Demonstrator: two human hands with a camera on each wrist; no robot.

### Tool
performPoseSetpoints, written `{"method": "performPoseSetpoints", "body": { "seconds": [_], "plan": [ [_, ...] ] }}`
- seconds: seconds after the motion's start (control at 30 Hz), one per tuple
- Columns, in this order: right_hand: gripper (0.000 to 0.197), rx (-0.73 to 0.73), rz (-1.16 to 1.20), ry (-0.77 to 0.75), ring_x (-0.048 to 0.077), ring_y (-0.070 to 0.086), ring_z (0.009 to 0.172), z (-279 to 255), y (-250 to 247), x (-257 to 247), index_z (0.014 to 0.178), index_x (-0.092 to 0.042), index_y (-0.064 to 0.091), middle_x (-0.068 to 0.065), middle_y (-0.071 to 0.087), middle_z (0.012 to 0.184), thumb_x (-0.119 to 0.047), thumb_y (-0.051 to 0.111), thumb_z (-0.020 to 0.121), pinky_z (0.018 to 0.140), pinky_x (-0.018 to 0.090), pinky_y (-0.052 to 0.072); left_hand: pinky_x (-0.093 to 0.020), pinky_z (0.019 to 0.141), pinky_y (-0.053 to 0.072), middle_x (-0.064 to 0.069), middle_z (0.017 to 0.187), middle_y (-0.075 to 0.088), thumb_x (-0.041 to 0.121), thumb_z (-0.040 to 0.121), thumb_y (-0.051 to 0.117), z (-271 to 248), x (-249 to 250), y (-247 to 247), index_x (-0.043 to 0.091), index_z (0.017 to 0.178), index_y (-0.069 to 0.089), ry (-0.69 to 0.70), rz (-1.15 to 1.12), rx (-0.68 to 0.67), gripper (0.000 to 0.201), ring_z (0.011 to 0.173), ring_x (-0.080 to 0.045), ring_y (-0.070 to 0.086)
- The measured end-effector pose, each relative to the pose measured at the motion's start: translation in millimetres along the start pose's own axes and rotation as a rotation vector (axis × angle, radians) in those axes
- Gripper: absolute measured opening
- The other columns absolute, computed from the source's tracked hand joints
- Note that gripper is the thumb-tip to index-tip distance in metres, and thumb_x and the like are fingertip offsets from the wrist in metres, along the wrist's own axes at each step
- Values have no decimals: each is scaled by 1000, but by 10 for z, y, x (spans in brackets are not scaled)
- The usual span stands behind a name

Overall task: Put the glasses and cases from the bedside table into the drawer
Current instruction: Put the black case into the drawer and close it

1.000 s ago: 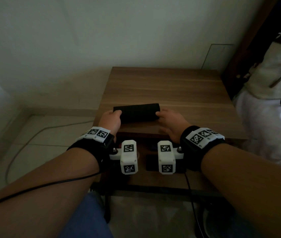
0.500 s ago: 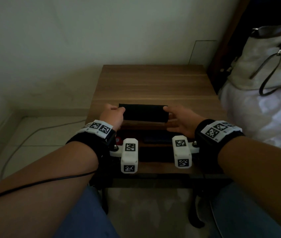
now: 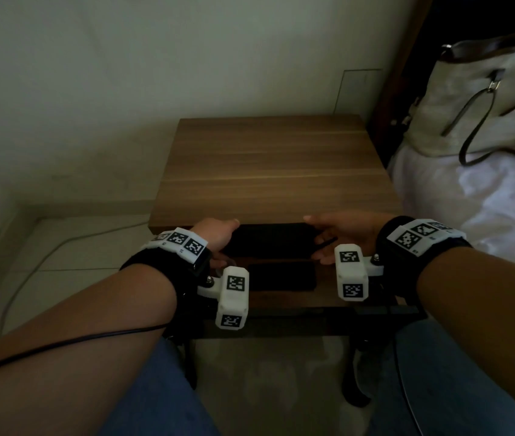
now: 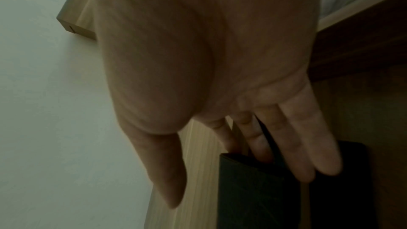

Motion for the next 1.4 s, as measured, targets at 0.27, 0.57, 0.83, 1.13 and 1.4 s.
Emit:
{"method": "performPoseSetpoints", "body": {
  "seconds": [0.27,0.57,0.83,1.13,1.4],
  "plan": [
    [71,-9,-29,118,31,64,93,316,-49,288,144,-5,35,18,55,129,-46,55,90,74,42,54,-35,71,54,-9,79,63,52,95,45,166,-187,197,11,112,56,-117,81,-95,46,74,-27,68],
    [64,14,-134,201,44,57,117,745,-65,684,133,-6,49,25,58,131,-50,53,87,104,62,39,-42,99,50,-14,120,62,47,98,44,452,-417,496,5,115,50,-166,119,-168,46,114,-33,61],
    [58,31,-122,264,38,58,98,933,8,847,129,2,45,22,58,126,-46,44,95,100,54,44,-37,81,53,-12,91,68,45,99,43,635,-480,653,9,96,56,-172,236,-299,39,86,-31,67],
    [37,17,-146,275,31,52,71,1078,40,942,85,-6,57,19,61,89,-35,41,100,78,42,40,-28,53,45,-7,75,62,49,100,38,811,-562,776,9,85,57,-210,427,-377,47,63,-21,59],
    [28,11,-46,281,25,54,63,1130,101,980,107,-6,57,11,58,77,-26,38,102,59,33,45,-30,62,48,-6,80,59,49,99,40,897,-616,865,8,117,52,-223,435,-377,46,68,-21,58]
  ]
}}
Point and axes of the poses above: each hand's wrist, its own z-axis towards the middle knuckle, its own y-axis out of the palm, x = y × z, the point moved 5 cm from there along z, towards the middle knuckle
